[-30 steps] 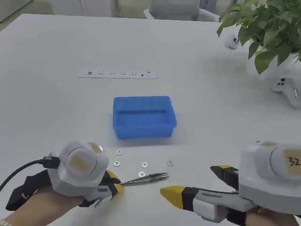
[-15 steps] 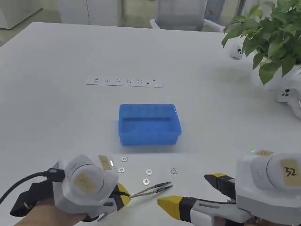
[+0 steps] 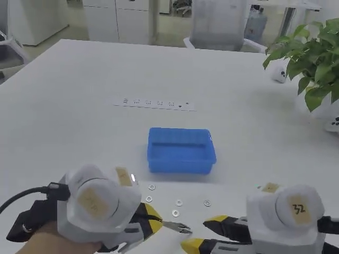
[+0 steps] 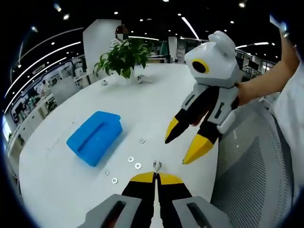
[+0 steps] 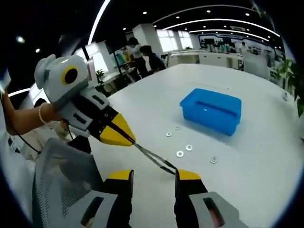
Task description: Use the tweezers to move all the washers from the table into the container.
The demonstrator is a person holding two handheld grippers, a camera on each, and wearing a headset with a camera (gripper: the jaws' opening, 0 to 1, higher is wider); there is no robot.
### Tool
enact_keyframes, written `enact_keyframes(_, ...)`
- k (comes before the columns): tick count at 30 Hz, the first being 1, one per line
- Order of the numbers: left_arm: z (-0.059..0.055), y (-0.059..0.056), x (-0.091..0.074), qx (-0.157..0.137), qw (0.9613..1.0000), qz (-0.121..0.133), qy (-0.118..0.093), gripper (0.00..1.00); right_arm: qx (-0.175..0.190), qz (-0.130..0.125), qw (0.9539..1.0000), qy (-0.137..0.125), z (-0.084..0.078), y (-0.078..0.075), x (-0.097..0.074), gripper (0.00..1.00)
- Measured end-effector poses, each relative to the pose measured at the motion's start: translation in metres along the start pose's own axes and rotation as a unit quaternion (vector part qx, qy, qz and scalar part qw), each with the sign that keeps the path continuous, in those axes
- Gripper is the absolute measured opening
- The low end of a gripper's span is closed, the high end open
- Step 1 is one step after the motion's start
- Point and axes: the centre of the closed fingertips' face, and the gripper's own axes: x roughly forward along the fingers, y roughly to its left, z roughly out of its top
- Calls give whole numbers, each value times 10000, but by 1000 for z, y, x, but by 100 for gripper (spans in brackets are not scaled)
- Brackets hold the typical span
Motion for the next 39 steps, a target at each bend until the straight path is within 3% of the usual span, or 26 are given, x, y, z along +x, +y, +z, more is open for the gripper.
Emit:
enact_keyframes(5, 5, -7, -10, 413, 9990, -94, 114, 0, -696, 294, 9967, 306, 6, 13, 15, 21)
enact_keyframes(6, 6, -8, -12, 475, 9987, -114, 119, 0, -829, 466, 9947, 379, 7, 19, 18, 20)
enact_keyframes(11, 9, -14, -20, 792, 9959, -369, 248, 0, -1351, 621, 9876, 513, 14, 29, 28, 17)
enact_keyframes(13, 9, -13, -23, 926, 9947, -371, 229, 0, -1478, 855, 9838, 546, 15, 39, 31, 15)
enact_keyframes(17, 10, -15, -26, 991, 9934, -537, 206, 0, -1862, 905, 9760, 681, 13, 43, 40, 12)
enact_keyframes(20, 9, -17, -25, 1212, 9898, -721, 208, 0, -2141, 835, 9698, 823, 9, 38, 45, 9)
enact_keyframes(23, 8, -17, -24, 1312, 9882, -769, 205, 0, -2225, 862, 9678, 800, 11, 40, 47, 7)
enact_keyframes(32, 2, -16, -18, 1411, 9857, -919, 103, 0, -2543, 857, 9595, 856, 5, 42, 52, 4)
enact_keyframes(37, 2, -12, -17, 1039, 9915, -788, -40, 0, -2406, 816, 9638, 808, 7, 40, 54, 3)
enact_keyframes(39, 2, -10, -17, 594, 9965, -583, -118, 0, -2416, 776, 9640, 791, 6, 40, 54, 2)
